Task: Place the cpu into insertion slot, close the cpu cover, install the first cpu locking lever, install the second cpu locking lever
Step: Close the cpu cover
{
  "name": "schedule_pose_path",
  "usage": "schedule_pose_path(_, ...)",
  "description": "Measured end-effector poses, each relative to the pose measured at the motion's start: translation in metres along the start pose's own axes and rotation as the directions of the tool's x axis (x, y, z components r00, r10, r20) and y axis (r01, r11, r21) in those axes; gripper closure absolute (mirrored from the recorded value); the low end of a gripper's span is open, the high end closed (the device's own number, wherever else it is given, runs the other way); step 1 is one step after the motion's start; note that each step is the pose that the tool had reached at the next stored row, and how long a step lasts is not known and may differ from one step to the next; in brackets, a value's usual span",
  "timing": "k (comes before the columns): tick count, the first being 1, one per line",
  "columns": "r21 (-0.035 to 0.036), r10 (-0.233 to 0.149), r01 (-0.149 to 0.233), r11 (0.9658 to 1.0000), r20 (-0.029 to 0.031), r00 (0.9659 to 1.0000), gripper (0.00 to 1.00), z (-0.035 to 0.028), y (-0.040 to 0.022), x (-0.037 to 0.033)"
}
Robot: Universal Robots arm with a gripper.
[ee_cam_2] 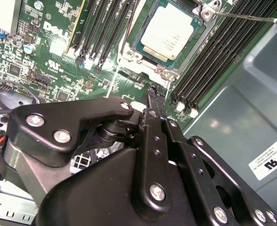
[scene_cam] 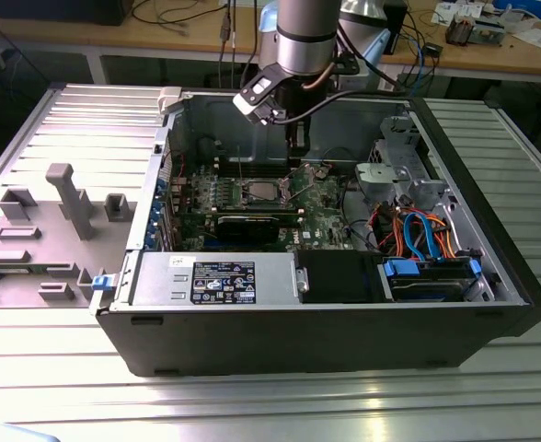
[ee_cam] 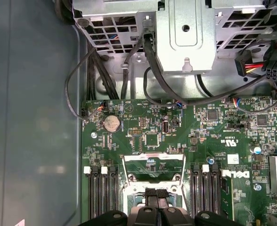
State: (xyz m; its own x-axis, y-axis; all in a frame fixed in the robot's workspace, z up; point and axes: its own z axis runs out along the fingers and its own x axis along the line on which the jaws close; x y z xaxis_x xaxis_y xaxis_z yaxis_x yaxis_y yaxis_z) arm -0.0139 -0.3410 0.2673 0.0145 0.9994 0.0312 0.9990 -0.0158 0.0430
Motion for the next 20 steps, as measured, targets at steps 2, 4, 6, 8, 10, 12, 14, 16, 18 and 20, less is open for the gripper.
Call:
schedule_pose_path(2,0.0001,0.0,0.0,1.0,0.0,1.0,0.89,0.0,0.0011,0.0)
schedule_pose_path(4,0.0,0.0,0.0,1.0,-0.0001,1.0,0.89,0.0001,0.0022,0.0)
schedule_pose_path(6,0.0,0.0,0.0,1.0,0.0,1.0,0.89,0.0002,0.0037,0.0001)
schedule_pose_path(8,0.0,0.0,0.0,1.0,-0.0001,1.0,0.89,0.0002,0.0055,0.0001)
schedule_pose_path(10,0.0,0.0,0.0,1.0,0.0,1.0,0.89,0.0003,0.0074,0.0001)
schedule_pose_path(12,0.0001,0.0,0.0,1.0,0.0,1.0,0.89,0.0004,0.0085,0.0001)
schedule_pose_path(14,0.0,0.0,0.0,1.0,-0.0001,1.0,0.89,0.0005,0.0104,0.0002)
schedule_pose_path(16,0.0,0.0,0.0,1.0,-0.0001,1.0,0.89,0.0006,0.0125,0.0002)
schedule_pose_path(18,0.0,0.0,0.0,1.0,0.0,1.0,0.89,0.0006,0.0151,0.0002)
schedule_pose_path(20,0.0001,0.0,0.0,1.0,0.0,1.0,0.89,0.0007,0.0176,0.0003)
